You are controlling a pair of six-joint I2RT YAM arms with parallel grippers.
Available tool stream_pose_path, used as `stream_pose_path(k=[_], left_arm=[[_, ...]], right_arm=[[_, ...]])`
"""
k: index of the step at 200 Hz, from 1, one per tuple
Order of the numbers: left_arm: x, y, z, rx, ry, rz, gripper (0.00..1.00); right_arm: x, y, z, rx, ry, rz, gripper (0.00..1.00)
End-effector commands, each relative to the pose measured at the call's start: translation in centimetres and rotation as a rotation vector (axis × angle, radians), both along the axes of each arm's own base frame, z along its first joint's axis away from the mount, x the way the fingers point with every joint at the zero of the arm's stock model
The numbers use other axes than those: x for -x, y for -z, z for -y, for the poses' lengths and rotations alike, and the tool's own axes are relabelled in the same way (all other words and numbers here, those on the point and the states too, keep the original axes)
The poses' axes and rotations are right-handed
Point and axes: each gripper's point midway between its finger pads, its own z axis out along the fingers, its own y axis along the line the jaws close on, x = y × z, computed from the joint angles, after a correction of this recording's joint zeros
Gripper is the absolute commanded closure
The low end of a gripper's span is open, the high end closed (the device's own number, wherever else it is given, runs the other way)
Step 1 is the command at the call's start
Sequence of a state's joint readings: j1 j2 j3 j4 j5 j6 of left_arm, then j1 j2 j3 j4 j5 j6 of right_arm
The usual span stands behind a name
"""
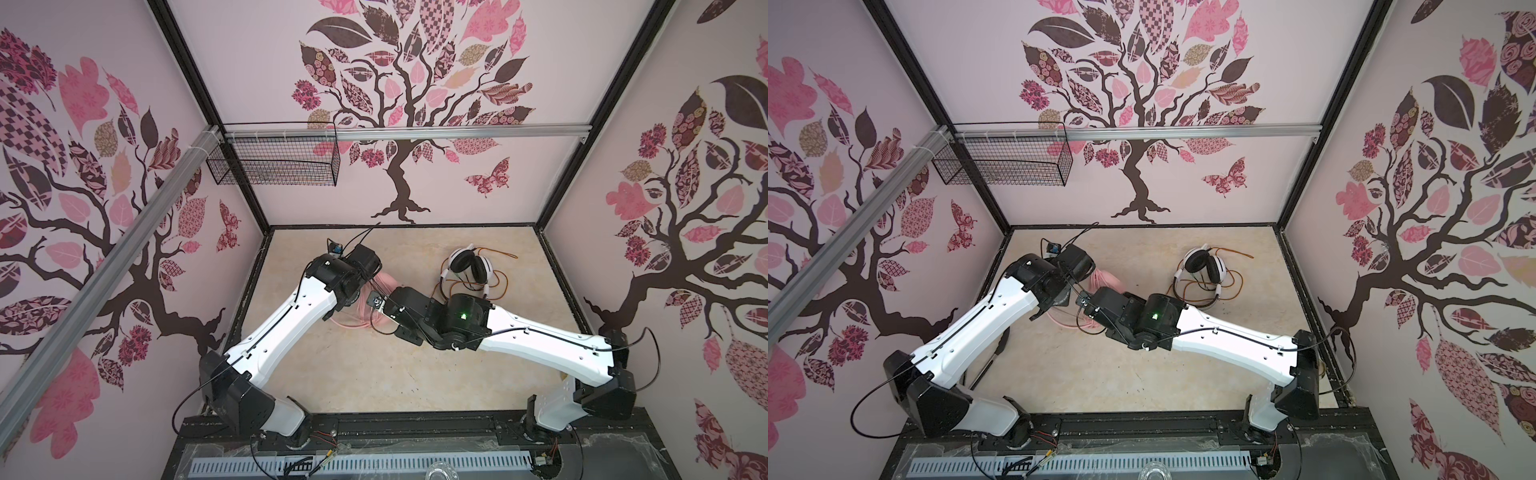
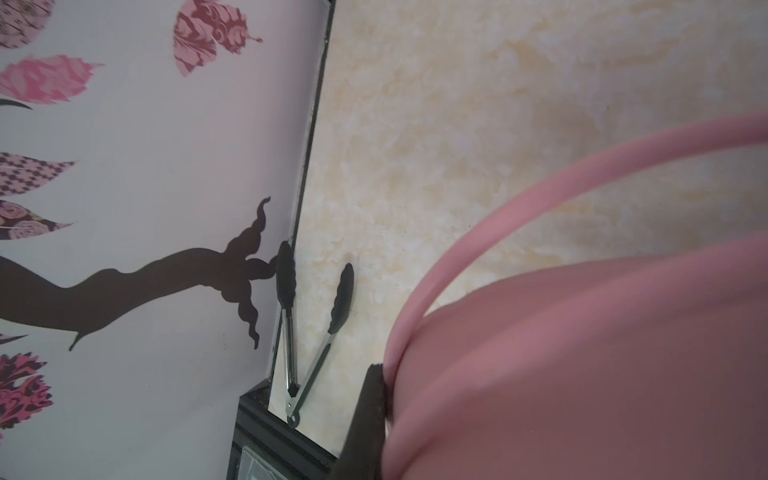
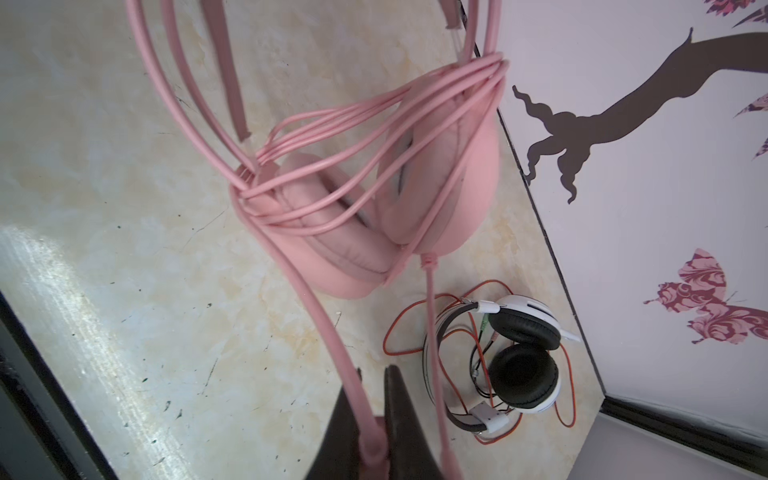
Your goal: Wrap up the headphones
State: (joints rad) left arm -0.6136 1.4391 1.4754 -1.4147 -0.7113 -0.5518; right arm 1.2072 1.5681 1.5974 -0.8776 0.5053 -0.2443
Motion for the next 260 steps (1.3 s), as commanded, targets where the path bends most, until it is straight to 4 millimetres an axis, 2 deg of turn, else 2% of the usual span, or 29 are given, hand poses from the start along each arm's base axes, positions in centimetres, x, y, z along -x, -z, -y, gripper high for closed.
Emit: stream_pose_path(k=[1, 48, 85, 125, 157, 176, 204, 237, 260], left_arm=[[1.0, 0.5, 1.3, 0.113, 0.046, -0.001, 1.0], [5.1, 4.7, 4.0, 0.209, 0.182, -0.24, 1.0], [7.6, 5.6, 6.4, 0.298, 0.288, -0.337, 1.0], [9.2, 6.6, 8.5, 0.302, 0.401, -0.372, 1.0], [9.7, 7.6, 9.5, 0.249, 0.436, -0.406, 1.0], [9.7, 7.7, 9.8, 0.254, 0.444, -0.415, 1.0], [10.6, 7.4, 11.0, 0.3, 0.52, -0.428, 1.0], [13.4, 6.8, 13.3, 0.323, 0.679, -0.429, 1.0], [14.5, 6.4, 13.6, 0.315, 0.733, -0.414, 1.0]], right_arm=[[-0.2, 0.5, -0.9, 0.081, -0.099, 0.051, 0.94], [-0.5, 1.8, 0.1, 0.217, -0.208, 0.198, 0.93], [-0.3, 3.0, 1.3, 0.347, -0.288, 0.318, 0.94], [0.5, 2.5, 2.2, 0.408, -0.361, 0.381, 0.91], [1.9, 1.1, 2.6, 0.398, -0.407, 0.394, 0.91], [2.3, 0.5, 3.1, 0.403, -0.423, 0.379, 0.9], [2.2, 1.1, 3.6, 0.419, -0.432, 0.406, 0.87], [2.4, 1.5, 3.8, 0.409, -0.471, 0.44, 0.84], [3.1, 1.6, 4.1, 0.403, -0.512, 0.428, 0.83]])
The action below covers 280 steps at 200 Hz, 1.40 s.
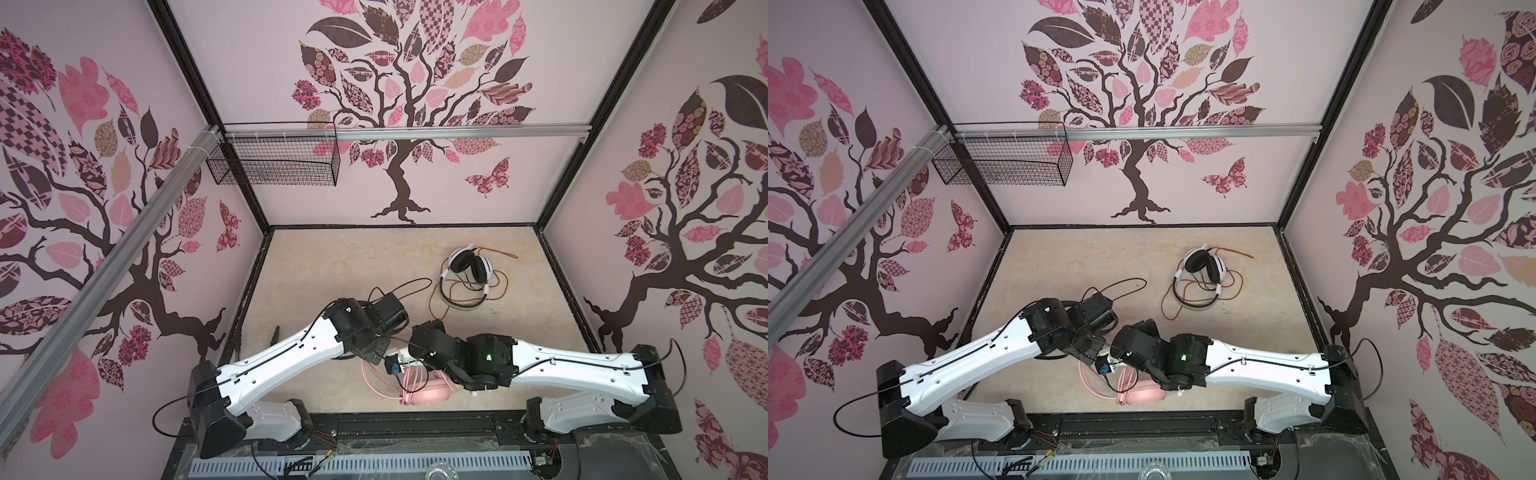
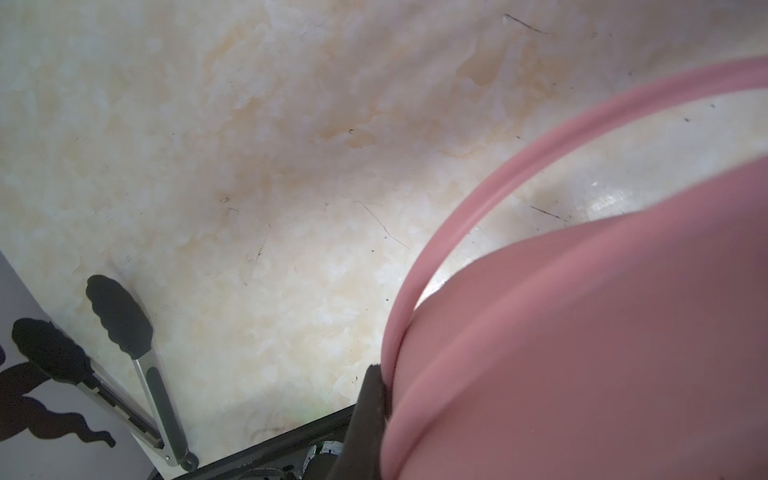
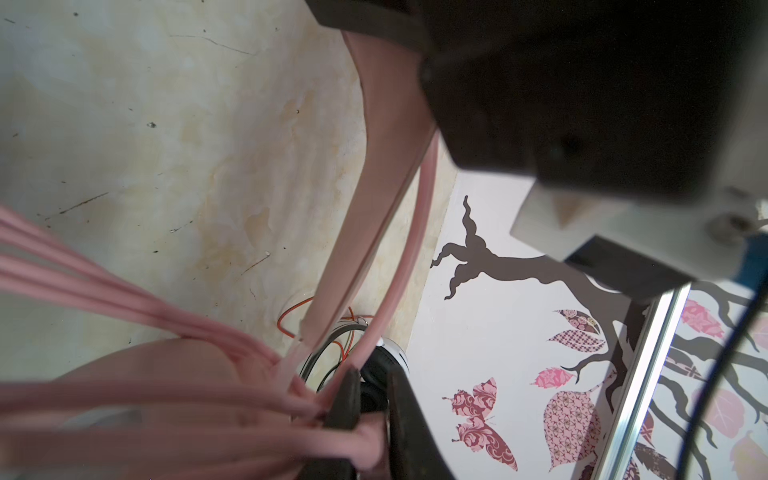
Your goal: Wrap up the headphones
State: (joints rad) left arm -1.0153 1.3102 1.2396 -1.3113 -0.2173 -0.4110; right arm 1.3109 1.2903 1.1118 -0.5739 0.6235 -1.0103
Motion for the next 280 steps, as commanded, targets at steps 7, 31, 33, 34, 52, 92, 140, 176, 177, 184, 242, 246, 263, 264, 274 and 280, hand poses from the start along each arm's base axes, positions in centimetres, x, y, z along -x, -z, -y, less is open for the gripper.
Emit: stream_pose_path(k=[7, 31, 33, 34, 52, 92, 140, 176, 177, 184, 242, 246, 263, 264, 274, 280], left_arm=[[2.4, -0.6, 0.8, 0.062, 0.114, -0.027, 1.0], [2.3, -0.8, 0.6, 0.062, 0.106, -0.016, 1.0], [2.3, -0.8, 0.5, 0.059, 0.104, -0.014, 1.0], [2.3, -0.8, 0.5, 0.058, 0.103, -0.014, 1.0], [2.4, -0.6, 0.6, 0.052, 0.103, -0.026, 1.0], [2.1, -0.1, 0.5, 0.02, 0.088, -0.024, 1.0], [1.9, 0.6, 0.6, -0.023, 0.075, -0.046, 1.0], [1.4, 1.7, 0.6, -0.076, 0.048, -0.076, 1.0], [1.4, 1.7, 0.6, -0.075, 0.047, -0.078, 1.0], [1.3, 2.0, 0.5, -0.079, 0.035, -0.093, 1.0], [-1.8, 3.2, -0.3, -0.067, -0.126, -0.2, 1.0], [-2.1, 3.3, -0.2, -0.07, -0.138, -0.204, 1.0], [-3.8, 3.7, 0.3, -0.055, -0.188, -0.213, 1.0], [-3.9, 3.8, 0.4, -0.055, -0.19, -0.213, 1.0], [-5.2, 4.1, 0.6, -0.029, -0.234, -0.215, 1.0], [-6.0, 4.4, 0.8, -0.005, -0.259, -0.225, 1.0]], right_arm=[[-0.1, -2.4, 0.7, -0.06, -0.012, 0.027, 0.82], [0.8, -1.7, 1.9, -0.037, -0.042, 0.001, 0.79], [0.8, -1.6, 1.9, -0.036, -0.043, 0.0, 0.79], [0.8, -1.6, 2.0, -0.036, -0.044, -0.001, 0.79], [1.2, -1.6, 2.8, -0.048, -0.051, -0.005, 0.77], [1.5, -2.0, 4.2, -0.092, -0.025, -0.013, 0.8], [1.4, -1.3, 5.3, -0.125, 0.038, -0.022, 0.82], [1.8, -3.4, 5.8, -0.291, 0.093, -0.073, 0.85], [1.9, -3.5, 5.9, -0.299, 0.095, -0.075, 0.85], [2.1, -3.9, 6.1, -0.332, 0.106, -0.094, 0.85], [3.4, -10.6, 10.2, -0.753, 0.285, -0.254, 0.81], [3.3, -11.2, 10.6, -0.798, 0.304, -0.26, 0.8], [3.5, -13.4, 12.2, -0.995, 0.373, -0.319, 0.77], [3.5, -13.6, 12.3, -1.006, 0.376, -0.323, 0.77], [3.9, -14.5, 13.1, -1.102, 0.398, -0.373, 0.74], [4.2, -14.9, 13.5, -1.157, 0.404, -0.412, 0.73]])
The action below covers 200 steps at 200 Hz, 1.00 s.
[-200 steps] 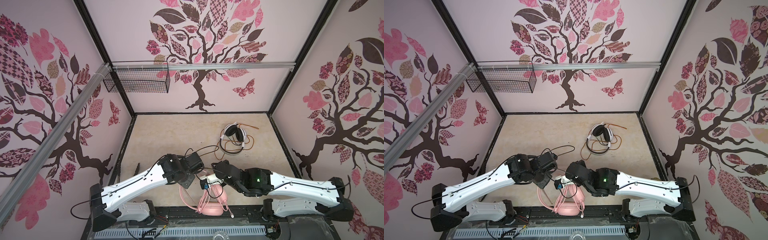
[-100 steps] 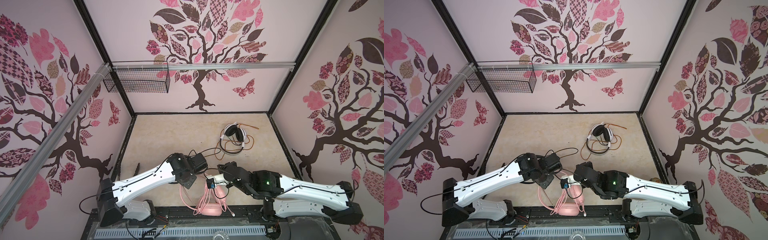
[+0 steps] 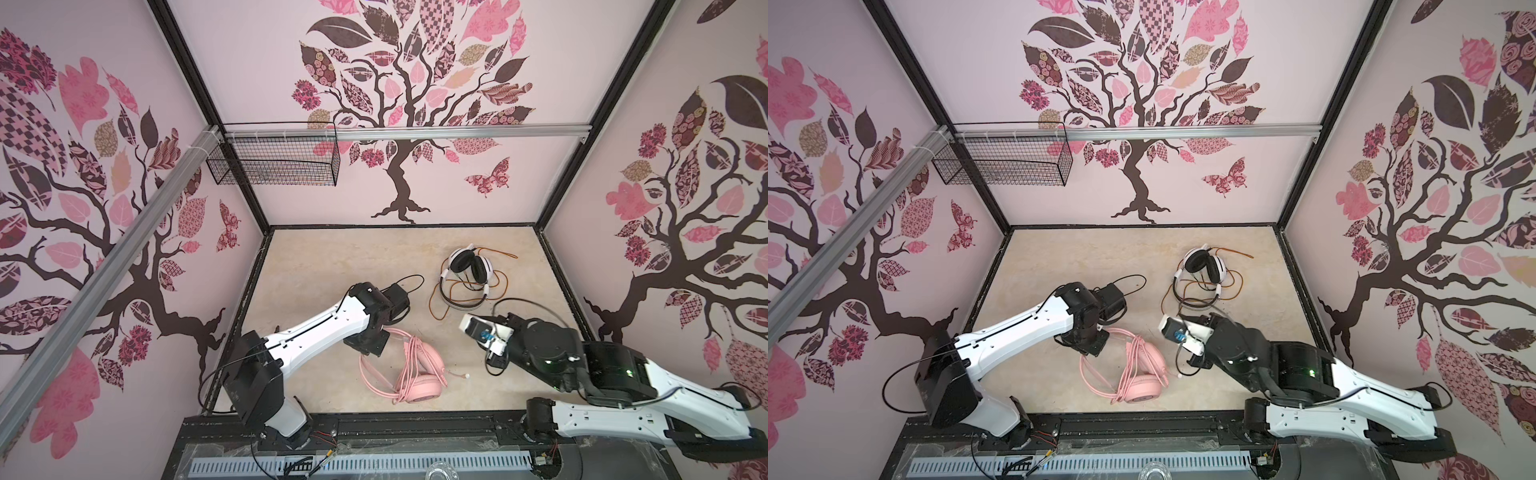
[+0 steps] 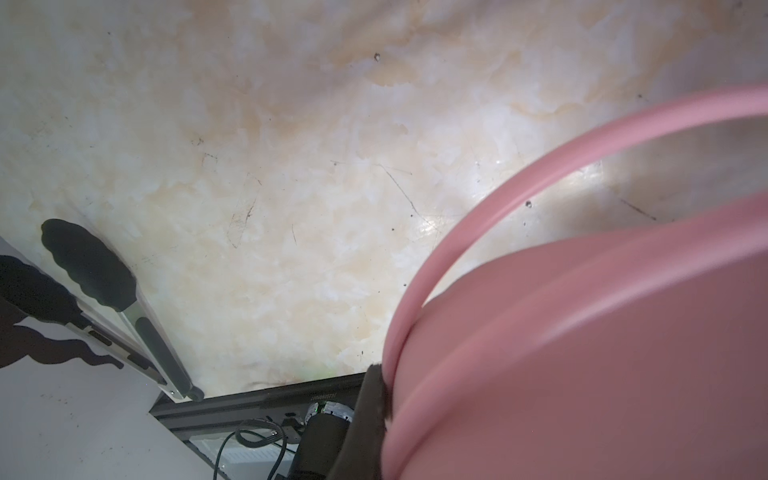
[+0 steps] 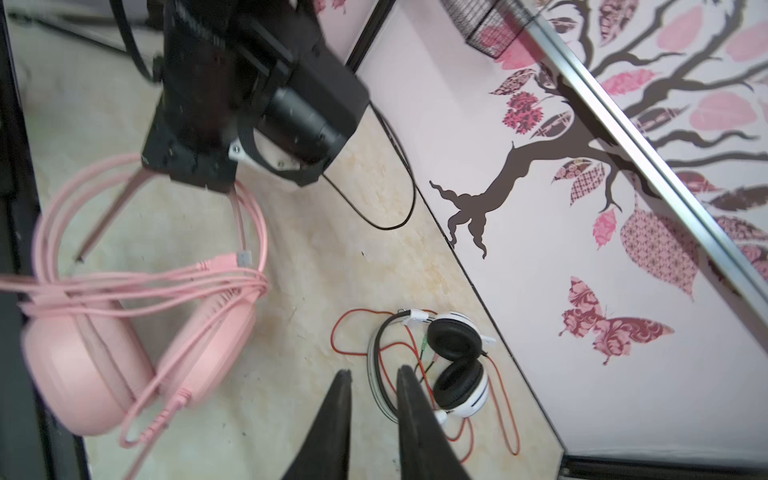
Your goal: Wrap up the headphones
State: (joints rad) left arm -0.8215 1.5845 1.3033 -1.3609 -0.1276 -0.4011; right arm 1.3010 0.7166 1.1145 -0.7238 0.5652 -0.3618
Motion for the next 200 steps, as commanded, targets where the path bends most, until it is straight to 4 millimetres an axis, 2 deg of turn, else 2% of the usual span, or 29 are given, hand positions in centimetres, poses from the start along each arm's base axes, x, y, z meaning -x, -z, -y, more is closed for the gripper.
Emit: stream_pose_path(k=[1, 18, 37, 57, 78, 120, 140, 168, 184, 200], left_arm=[[-3.1, -0.6, 2.4, 0.142, -0.103, 0.023, 1.0], [-6.0, -0.1, 2.4, 0.191, -0.192, 0.027, 1.0], [-9.8, 0.2, 2.0, 0.254, -0.301, 0.048, 1.0], [-13.8, 0.3, 1.2, 0.311, -0.413, 0.079, 1.0], [-18.0, 0.3, -1.0, 0.335, -0.531, 0.116, 1.0], [-24.4, 0.4, -6.7, 0.389, -0.76, 0.168, 1.0], [-26.4, 0.7, -10.0, 0.366, -0.845, 0.196, 1.0], [-27.5, 1.8, -14.0, 0.341, -0.948, 0.206, 1.0], [-27.8, 2.7, -16.0, 0.327, -1.0, 0.203, 1.0], [-27.9, 3.4, -17.0, 0.312, -1.021, 0.199, 1.0]], right_arm=[[0.6, -2.4, 2.3, -0.298, 0.088, -0.161, 0.73], [1.8, -3.1, 2.3, -0.435, 0.049, -0.252, 0.71], [2.9, -2.0, 1.3, -0.522, -0.006, -0.35, 0.68], [3.2, 0.6, 0.0, -0.569, -0.003, -0.449, 0.67], [3.4, 3.9, -1.2, -0.603, 0.007, -0.538, 0.65], [3.1, 10.7, -1.9, -0.656, 0.093, -0.669, 0.6], [2.7, 14.4, -1.4, -0.651, 0.178, -0.716, 0.59], [2.6, 19.3, -1.2, -0.585, 0.253, -0.753, 0.56], [2.8, 20.7, -1.3, -0.556, 0.256, -0.764, 0.55], [2.9, 21.6, -1.4, -0.534, 0.248, -0.762, 0.52]])
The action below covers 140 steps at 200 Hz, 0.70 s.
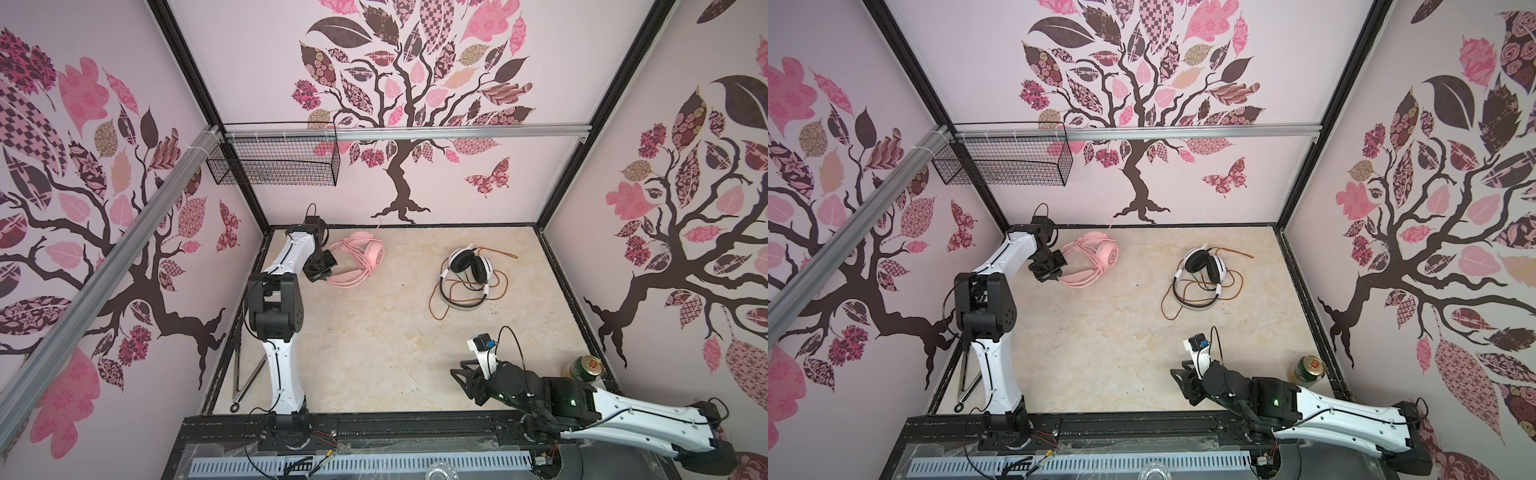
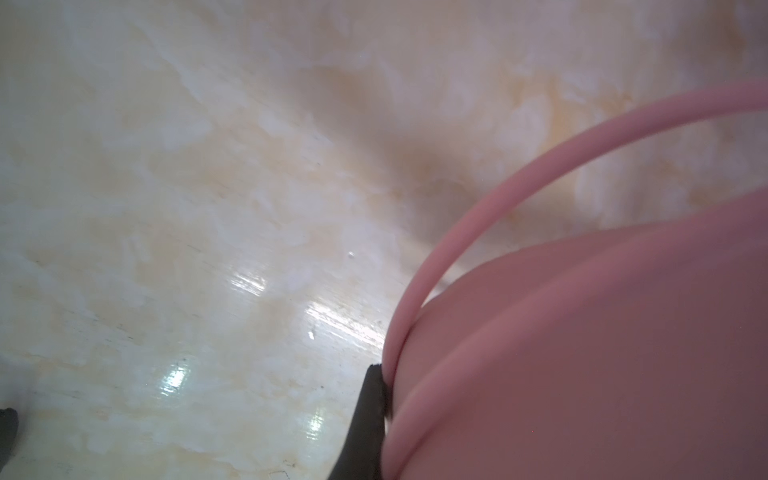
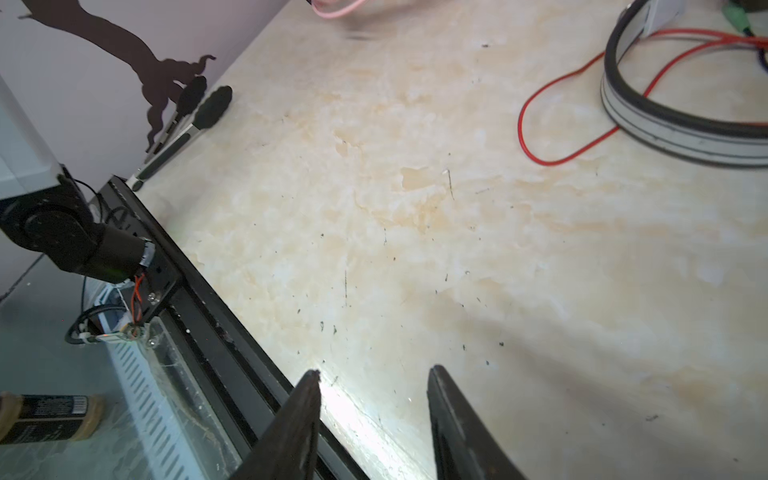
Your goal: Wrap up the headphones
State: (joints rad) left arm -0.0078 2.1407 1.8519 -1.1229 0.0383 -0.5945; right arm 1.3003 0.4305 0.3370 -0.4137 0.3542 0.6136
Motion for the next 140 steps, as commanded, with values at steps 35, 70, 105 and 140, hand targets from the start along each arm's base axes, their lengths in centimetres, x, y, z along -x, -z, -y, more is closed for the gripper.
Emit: stream_pose_path(k=[35, 70, 105, 140], left_arm=[[-1.8, -0.3, -1.2, 0.01, -0.04, 0.044, 1.0], [-1.4, 0.8, -1.2, 0.009, -0.043, 0.019, 1.0], [-1.1, 1.8, -1.3, 0.004, -0.045, -0.005, 1.0], [-0.7, 2.5, -1.5, -0.011, -0.043, -0.025, 1.0]], right_arm=[[-0.3, -0.4, -0.6, -0.041, 0.009, 0.008, 0.5], [-0.3, -0.5, -0.6, -0.038, 0.009, 0.011, 0.49], [-0.2, -0.5, -0.6, -0.038, 0.004, 0.004, 0.49], [-0.1, -0.6, -0.6, -0.04, 0.004, -0.003, 0.49]])
